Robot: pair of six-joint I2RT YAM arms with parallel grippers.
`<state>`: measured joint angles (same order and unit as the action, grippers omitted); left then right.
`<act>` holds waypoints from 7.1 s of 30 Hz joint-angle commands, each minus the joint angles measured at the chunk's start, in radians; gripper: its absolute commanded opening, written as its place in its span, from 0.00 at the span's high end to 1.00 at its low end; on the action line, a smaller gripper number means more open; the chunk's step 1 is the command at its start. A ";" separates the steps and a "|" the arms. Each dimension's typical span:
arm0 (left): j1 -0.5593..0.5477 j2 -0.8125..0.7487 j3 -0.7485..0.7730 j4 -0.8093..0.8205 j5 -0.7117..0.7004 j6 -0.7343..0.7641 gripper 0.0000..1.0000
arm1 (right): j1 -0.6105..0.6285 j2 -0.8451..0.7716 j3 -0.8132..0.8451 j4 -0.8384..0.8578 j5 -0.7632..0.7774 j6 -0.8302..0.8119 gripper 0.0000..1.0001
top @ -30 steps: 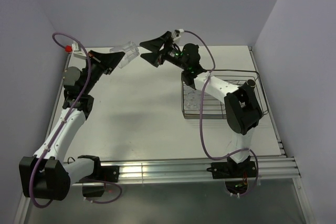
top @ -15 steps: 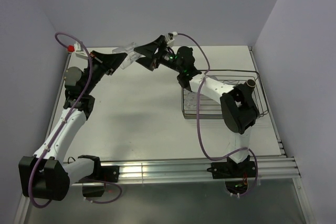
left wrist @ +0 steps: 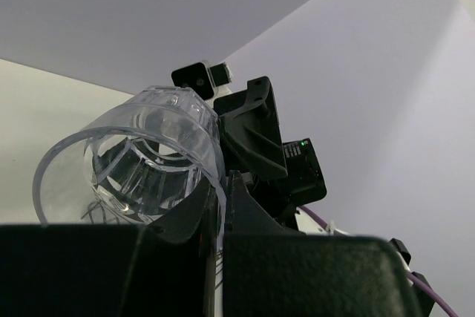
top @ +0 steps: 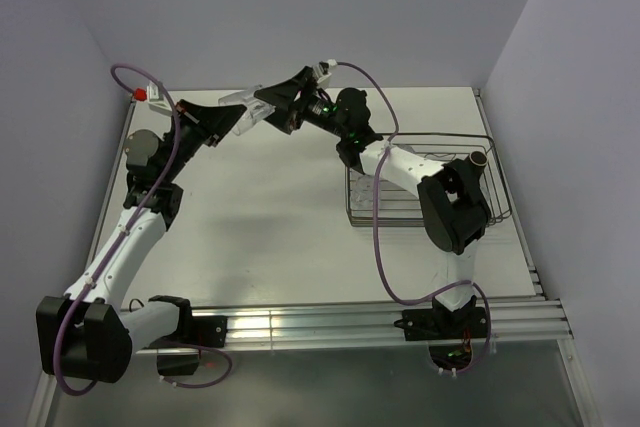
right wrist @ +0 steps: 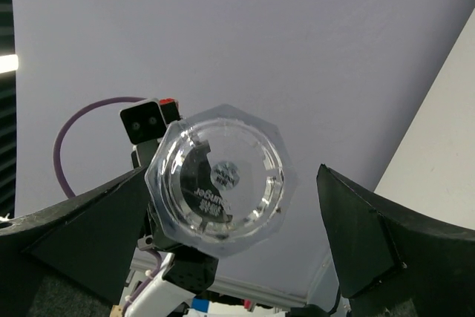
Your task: Load the cups into the dish rack
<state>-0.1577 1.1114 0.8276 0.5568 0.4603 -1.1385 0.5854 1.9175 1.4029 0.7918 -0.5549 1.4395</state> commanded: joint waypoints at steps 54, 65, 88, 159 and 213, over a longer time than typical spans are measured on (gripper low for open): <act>0.104 -0.171 0.030 -0.356 0.178 0.393 0.16 | -0.341 -0.563 -0.107 -0.782 -0.054 -1.052 0.49; 0.103 -0.160 0.054 -0.422 0.190 0.456 0.16 | -0.489 -0.824 -0.203 -1.147 0.091 -1.427 0.56; 0.103 -0.142 0.048 -0.408 0.195 0.442 0.16 | -0.501 -0.867 -0.510 -1.122 0.319 -1.605 0.58; 0.103 -0.064 0.073 -0.452 0.183 0.474 0.01 | -0.467 -0.699 -0.736 -0.864 0.326 -1.642 0.16; 0.155 0.142 0.350 -1.043 -0.153 0.911 0.01 | -0.453 -0.779 -0.188 -1.165 0.420 -1.387 0.00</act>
<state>-0.0059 1.2819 1.1690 -0.4953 0.3481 -0.2516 0.1368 1.1507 1.1904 -0.4065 -0.1493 0.0299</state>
